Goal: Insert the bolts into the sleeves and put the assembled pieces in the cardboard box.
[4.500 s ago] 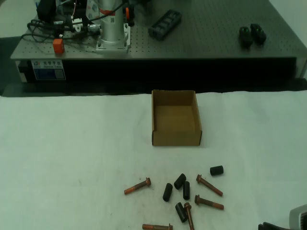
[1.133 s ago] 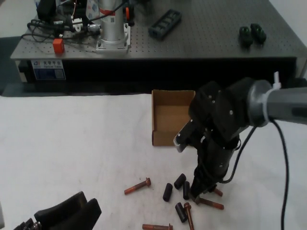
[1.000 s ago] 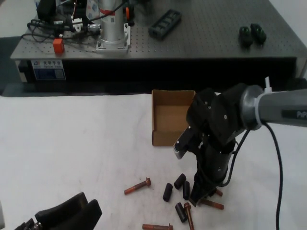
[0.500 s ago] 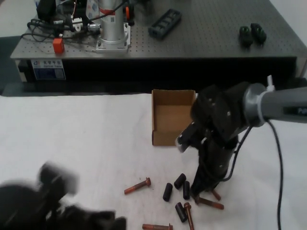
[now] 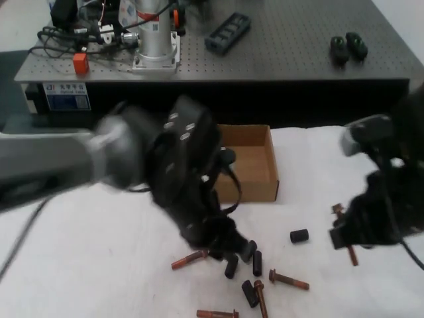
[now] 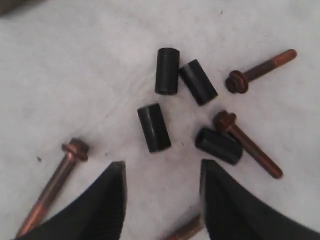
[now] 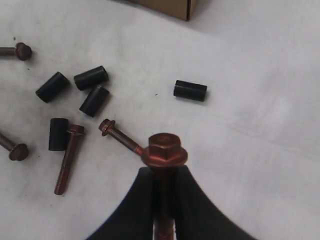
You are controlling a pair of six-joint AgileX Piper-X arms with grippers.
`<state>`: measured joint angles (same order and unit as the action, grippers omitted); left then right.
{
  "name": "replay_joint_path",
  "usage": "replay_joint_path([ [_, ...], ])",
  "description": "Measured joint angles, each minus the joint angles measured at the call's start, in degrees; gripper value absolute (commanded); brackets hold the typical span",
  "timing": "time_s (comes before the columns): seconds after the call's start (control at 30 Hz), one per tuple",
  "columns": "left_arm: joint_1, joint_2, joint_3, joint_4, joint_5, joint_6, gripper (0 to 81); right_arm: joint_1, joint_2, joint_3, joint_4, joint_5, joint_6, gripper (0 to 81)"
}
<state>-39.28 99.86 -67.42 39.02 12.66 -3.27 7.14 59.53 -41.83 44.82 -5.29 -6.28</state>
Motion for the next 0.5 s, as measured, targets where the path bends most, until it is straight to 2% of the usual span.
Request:
replay_joint_path([
  [0.23,0.0,10.2,-10.6,7.2,-0.9,1.3,34.5,-1.6,-6.4,2.4,0.4,-0.2,0.9,0.2],
  [0.5,-0.9,14.9,-13.5,8.9,-0.8,2.2,34.5,-2.7,-6.5,5.0,1.0,-0.2,0.9,0.2],
])
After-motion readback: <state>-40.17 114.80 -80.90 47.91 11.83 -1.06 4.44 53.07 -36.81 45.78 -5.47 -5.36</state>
